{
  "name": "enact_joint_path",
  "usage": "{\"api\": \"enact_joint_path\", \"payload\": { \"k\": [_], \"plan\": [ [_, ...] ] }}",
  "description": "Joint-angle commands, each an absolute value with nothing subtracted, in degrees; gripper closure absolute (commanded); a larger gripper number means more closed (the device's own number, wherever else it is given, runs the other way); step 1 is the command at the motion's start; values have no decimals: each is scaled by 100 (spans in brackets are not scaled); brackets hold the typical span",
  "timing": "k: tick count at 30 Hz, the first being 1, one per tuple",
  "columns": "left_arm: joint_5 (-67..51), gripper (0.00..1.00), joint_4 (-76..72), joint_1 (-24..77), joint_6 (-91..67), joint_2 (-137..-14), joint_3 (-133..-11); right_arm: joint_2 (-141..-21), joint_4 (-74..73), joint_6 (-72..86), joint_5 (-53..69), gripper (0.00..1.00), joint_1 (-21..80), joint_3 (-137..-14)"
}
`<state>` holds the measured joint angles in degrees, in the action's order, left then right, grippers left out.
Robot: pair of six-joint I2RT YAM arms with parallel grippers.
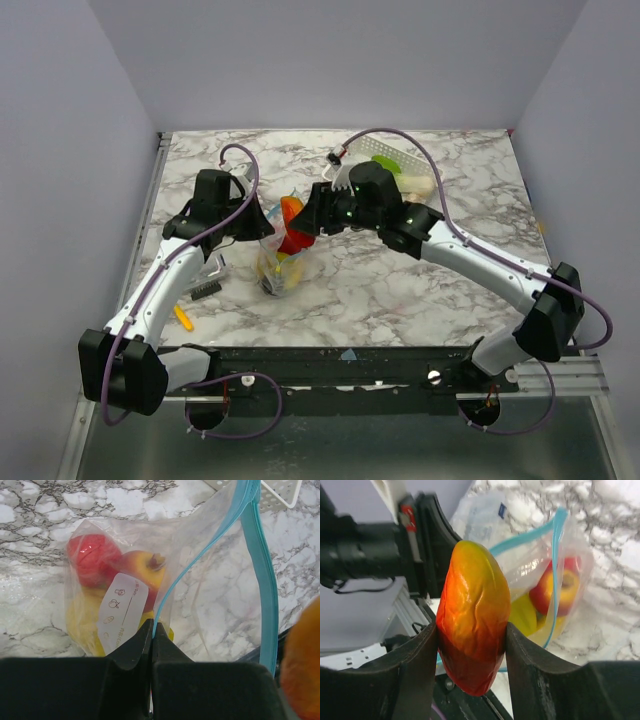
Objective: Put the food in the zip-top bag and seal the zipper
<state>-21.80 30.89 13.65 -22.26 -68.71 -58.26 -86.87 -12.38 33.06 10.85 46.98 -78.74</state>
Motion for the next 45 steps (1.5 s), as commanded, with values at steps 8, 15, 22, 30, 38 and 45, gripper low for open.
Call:
{"api": "enact_joint_path", "payload": {
  "k": [8,15,22,30,38,45],
  "plan": [
    [-2262,100,2984,1293,-2206,-6735,-5739,-8870,-762,3933,-135,32,4992,-7322],
    [-2242,100,2980,1286,-2206,-6725,-5739,-8981,-950,3988,-77,13,5012,-7501],
    [-2285,100,2965,1283,-2215,-6715,-5713,-8609,-1320,3462,-1018,14,4971,-7742],
    [-2278,100,2979,1283,-2206,-6738,-5719,-8842,-1618,3258,-1945,18,4175,-8047],
    [-2237,100,3019,1276,-2189,-6883,-5774,-9719,-1294,4044,-2249,18,2828,-8321],
    [-2263,100,2995,1274,-2197,-6873,-5748,-10951,-973,3628,-2316,21,2251,-9111]
  ]
}}
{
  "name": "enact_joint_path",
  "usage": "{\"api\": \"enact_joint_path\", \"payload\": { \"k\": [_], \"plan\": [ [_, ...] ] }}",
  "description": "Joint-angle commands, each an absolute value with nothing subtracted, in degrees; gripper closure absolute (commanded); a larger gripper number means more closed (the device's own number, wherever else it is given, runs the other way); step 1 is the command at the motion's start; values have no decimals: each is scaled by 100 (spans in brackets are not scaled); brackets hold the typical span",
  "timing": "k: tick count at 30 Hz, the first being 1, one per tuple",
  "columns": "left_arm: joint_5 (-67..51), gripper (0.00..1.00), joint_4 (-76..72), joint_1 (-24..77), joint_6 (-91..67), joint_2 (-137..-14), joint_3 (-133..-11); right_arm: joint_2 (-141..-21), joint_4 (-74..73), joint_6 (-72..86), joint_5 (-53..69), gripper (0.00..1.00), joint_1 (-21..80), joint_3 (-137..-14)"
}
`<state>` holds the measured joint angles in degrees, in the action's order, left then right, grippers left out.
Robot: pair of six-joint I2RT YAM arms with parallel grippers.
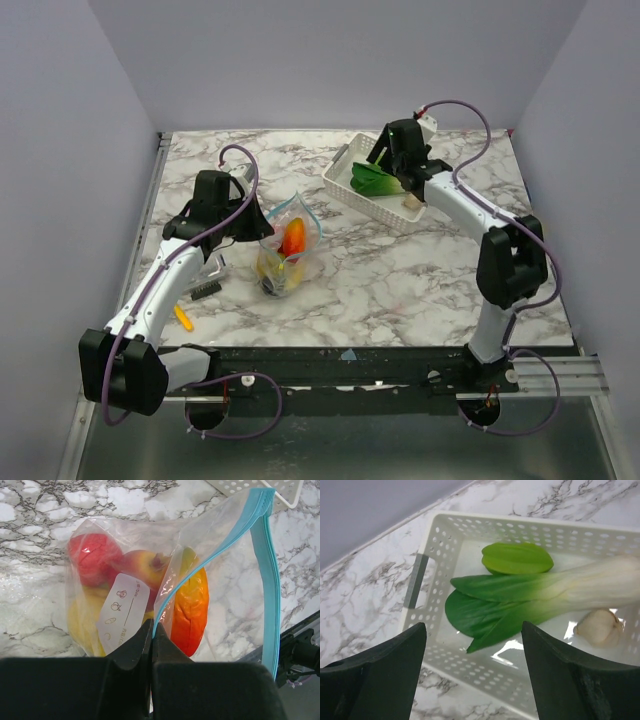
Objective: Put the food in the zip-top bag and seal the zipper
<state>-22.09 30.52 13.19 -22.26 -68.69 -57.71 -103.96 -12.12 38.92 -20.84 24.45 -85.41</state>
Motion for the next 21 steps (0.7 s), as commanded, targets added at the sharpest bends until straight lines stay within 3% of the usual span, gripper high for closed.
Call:
{"api": "enact_joint_path", "payload": {
  "k": [1,9,14,21],
  "plan": [
    [-2283,100,2989,1274,-2197,-6882,-5748,-11163,-973,3428,-2300,21,2216,-9304],
    [-2476,100,2948,1266,-2243,-6926,-5748,-12268,-1182,1905,-2104,19,2078,-10384],
    [-2520,100,2925,1262,-2259,-6942,-5757,-12656,-1320,1783,-1969,30,1971,-10689],
    [-2629,100,2907,1232,-2285,-7030,-5753,-13061,-1409,1780,-1914,32,1837,-10952]
  ]
}}
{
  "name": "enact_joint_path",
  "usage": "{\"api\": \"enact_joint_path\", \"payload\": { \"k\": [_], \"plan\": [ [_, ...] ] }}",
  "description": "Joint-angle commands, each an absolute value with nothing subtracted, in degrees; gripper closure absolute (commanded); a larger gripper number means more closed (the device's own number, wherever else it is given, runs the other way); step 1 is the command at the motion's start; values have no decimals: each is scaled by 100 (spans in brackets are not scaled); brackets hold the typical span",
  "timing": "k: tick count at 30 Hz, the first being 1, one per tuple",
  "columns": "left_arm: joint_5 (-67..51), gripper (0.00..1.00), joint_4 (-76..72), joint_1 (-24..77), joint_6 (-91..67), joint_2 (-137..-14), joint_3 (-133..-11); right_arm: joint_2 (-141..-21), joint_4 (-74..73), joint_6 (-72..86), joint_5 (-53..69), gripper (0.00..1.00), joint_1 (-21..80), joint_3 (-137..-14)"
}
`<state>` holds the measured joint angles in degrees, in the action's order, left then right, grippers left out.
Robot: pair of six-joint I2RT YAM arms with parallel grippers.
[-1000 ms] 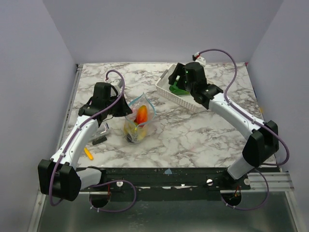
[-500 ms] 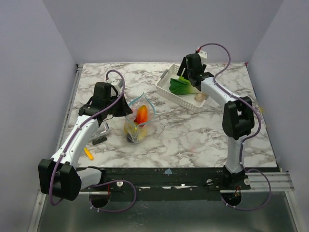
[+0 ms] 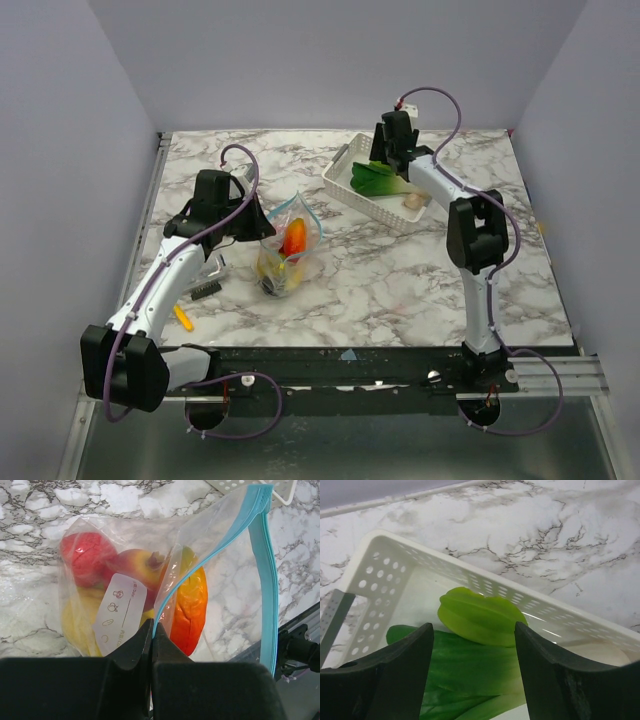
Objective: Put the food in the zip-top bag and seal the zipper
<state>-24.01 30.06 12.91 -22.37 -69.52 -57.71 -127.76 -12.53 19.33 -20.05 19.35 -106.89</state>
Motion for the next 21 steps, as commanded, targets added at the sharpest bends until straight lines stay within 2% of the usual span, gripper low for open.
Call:
{"api": "enact_joint_path", "payload": {
  "k": [1,13,18,21],
  "plan": [
    [-2603,100,2900,1231,-2293,-7039,-5748,-13138,-1409,1738,-1909,32,1821,-11003],
    [-2539,100,2933,1226,-2268,-7102,-5788,-13773,-1727,1422,-1480,33,1796,-11531],
    [-2536,100,2935,1223,-2268,-7093,-5774,-13739,-1789,1255,-1046,20,1795,-11308],
    [-2545,100,2931,1223,-2268,-7105,-5783,-13702,-1984,1104,-670,18,1800,-11227]
  ]
}}
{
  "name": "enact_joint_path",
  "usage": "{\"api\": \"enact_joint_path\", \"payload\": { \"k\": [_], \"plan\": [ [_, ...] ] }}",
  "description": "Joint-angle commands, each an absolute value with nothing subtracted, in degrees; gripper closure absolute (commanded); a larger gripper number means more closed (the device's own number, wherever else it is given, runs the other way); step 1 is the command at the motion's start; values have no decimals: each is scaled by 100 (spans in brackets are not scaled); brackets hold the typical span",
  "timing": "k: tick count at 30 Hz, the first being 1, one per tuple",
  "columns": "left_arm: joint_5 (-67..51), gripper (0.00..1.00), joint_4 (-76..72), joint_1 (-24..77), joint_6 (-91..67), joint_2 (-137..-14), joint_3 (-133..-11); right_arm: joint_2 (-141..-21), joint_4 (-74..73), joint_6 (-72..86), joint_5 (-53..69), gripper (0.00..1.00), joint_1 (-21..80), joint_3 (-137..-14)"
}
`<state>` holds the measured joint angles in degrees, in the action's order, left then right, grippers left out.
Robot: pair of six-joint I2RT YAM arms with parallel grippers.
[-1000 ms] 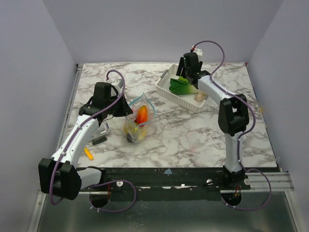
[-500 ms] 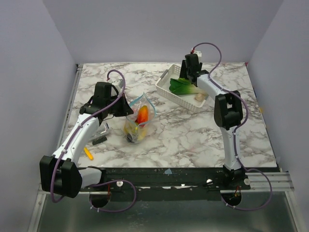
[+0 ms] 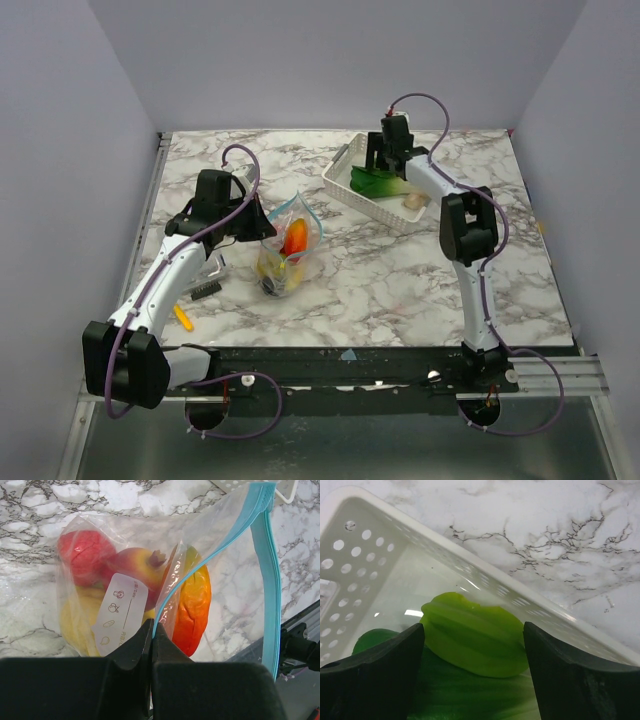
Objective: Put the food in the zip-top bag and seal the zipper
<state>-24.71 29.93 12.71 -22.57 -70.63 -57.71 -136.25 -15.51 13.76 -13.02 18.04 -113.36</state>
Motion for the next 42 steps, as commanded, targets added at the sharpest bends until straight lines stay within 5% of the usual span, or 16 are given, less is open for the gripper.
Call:
{"api": "enact_joint_path", "payload": {
  "k": [1,14,20,29,37,42],
  "plan": [
    [-2539,100,2938,1227,-2268,-7103,-5783,-13686,-2043,1066,-609,17,1810,-11190],
    [-2514,100,2936,1222,-2259,-7088,-5766,-13122,-1940,987,543,10,1807,-10358],
    [-2538,100,2927,1223,-2268,-7110,-5748,-13440,-1638,816,-223,10,1807,-10644],
    [-2480,100,2936,1226,-2250,-7129,-5763,-13898,-1250,813,161,11,1810,-11148],
    [-2479,100,2937,1227,-2259,-7181,-5765,-14108,-1246,962,397,22,1806,-11548],
    [-2463,100,2944,1222,-2250,-7181,-5768,-14247,-1318,987,516,38,1806,-11864]
  ]
}}
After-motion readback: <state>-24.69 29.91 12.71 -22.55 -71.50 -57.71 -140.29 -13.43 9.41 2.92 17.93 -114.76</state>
